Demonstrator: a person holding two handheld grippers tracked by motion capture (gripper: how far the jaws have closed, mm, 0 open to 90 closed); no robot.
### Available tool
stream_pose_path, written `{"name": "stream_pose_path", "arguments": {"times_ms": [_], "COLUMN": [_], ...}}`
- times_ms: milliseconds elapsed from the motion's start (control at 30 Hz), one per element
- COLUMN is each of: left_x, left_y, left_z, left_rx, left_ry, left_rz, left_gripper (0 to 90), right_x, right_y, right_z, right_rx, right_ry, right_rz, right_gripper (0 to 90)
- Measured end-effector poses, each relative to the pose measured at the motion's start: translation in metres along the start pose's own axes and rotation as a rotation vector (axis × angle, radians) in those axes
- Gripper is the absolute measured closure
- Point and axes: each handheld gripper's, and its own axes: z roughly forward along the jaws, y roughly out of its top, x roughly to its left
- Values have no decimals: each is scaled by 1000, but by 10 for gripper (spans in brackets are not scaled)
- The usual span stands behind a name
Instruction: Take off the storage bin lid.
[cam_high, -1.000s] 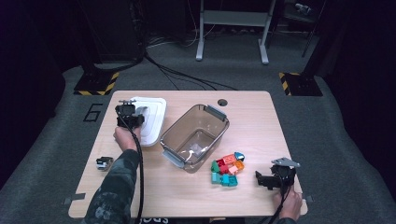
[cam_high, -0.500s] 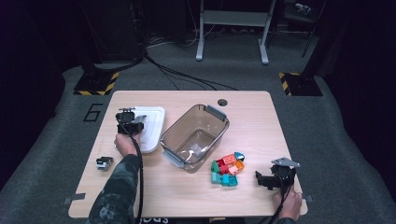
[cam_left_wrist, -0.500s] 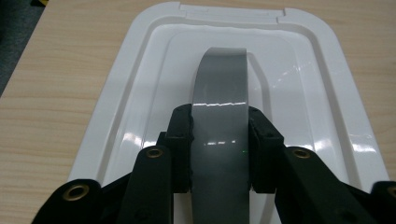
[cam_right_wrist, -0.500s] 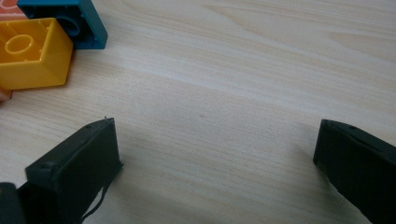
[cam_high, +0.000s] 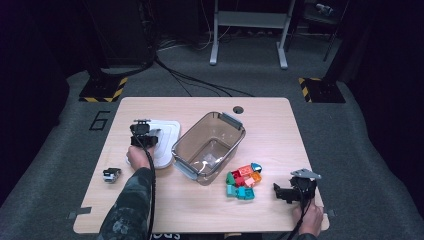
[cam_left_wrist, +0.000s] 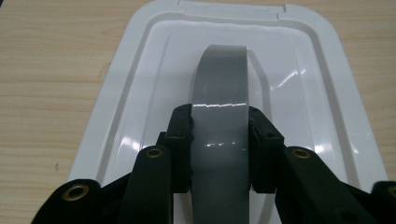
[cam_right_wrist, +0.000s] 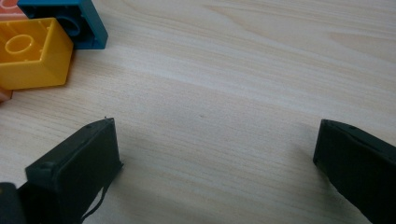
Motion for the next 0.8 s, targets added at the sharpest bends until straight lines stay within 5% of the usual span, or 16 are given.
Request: {"name": "stream_pose_path", "arguments": {"times_ms": [100,233,433,800], "left_x": [0,2,15,24], "left_y": [0,6,13,11], "left_z": [0,-10,-30,-67], "left_rx": [12,29,18,-20], "left_ry": [-17,-41,-59,-143], "left_rz": [-6,22,21,92], "left_gripper": [659,355,147,19], "right_x": [0,0,0,0], "right_y": [0,0,0,0], "right_z": [0,0,0,0], "right_rx": [-2,0,1,3], "right_ry": [1,-1,-1,4], "right_rz": [-6,1,1,-11], "right_gripper": [0,0,0,0]}}
